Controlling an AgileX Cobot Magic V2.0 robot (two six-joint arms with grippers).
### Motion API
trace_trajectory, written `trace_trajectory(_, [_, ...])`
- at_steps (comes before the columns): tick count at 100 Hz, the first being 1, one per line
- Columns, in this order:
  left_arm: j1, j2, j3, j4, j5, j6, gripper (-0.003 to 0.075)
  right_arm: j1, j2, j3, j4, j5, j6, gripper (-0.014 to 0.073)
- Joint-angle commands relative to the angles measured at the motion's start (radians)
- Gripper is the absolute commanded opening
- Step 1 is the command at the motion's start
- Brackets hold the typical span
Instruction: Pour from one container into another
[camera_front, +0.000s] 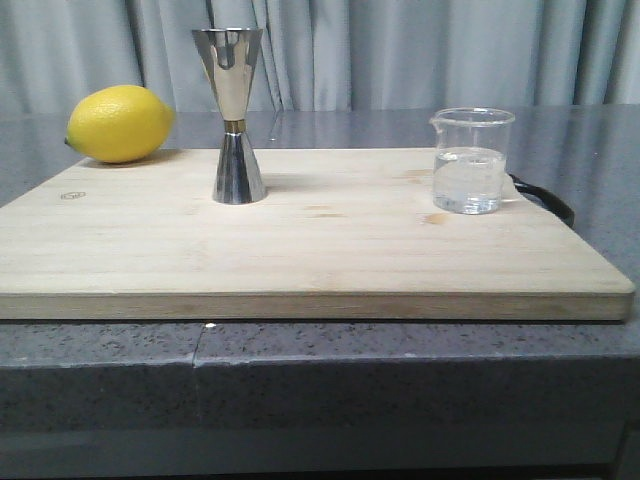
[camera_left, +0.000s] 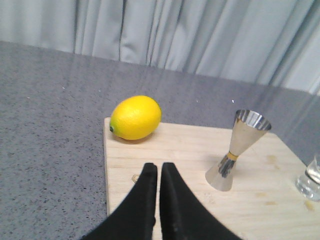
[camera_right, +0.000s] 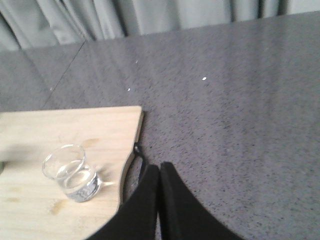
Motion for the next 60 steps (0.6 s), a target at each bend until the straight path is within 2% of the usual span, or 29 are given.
trace_trajectory(1, [-0.063, 0.109, -0.061, -0.016, -0.084, 0.056, -0.0013, 0.049, 0.108, -0.05, -0.008, -0.075, -0.036, 0.0034])
trace_trajectory(8, [-0.116, 0.177, -0.073, -0.016, -0.11, 0.093, 0.0029, 0.081, 0.168, -0.05, -0.008, -0.099, -0.036, 0.0173])
trace_trajectory(15, [-0.17, 0.234, -0.075, -0.016, -0.137, 0.139, 0.012, 0.093, 0.215, -0.05, -0.008, -0.12, -0.036, 0.0349])
trace_trajectory(20, [-0.205, 0.267, -0.075, -0.016, -0.162, 0.16, 0.0215, 0.093, 0.239, -0.05, -0.008, -0.133, -0.036, 0.0477])
trace_trajectory(27, [-0.251, 0.308, -0.075, -0.014, -0.2, 0.176, 0.0384, 0.093, 0.274, -0.05, -0.008, -0.152, -0.036, 0.0571])
trace_trajectory(32, [-0.278, 0.337, -0.075, -0.014, -0.24, 0.176, 0.0514, 0.093, 0.297, -0.05, -0.008, -0.168, -0.036, 0.0583])
trace_trajectory(39, [-0.31, 0.376, -0.075, -0.014, -0.302, 0.176, 0.0606, 0.093, 0.324, -0.038, -0.009, -0.218, -0.036, 0.058])
trace_trajectory(60, [-0.399, 0.527, -0.065, -0.014, -0.501, 0.176, 0.0596, 0.099, 0.347, 0.072, -0.009, -0.422, -0.036, 0.058])
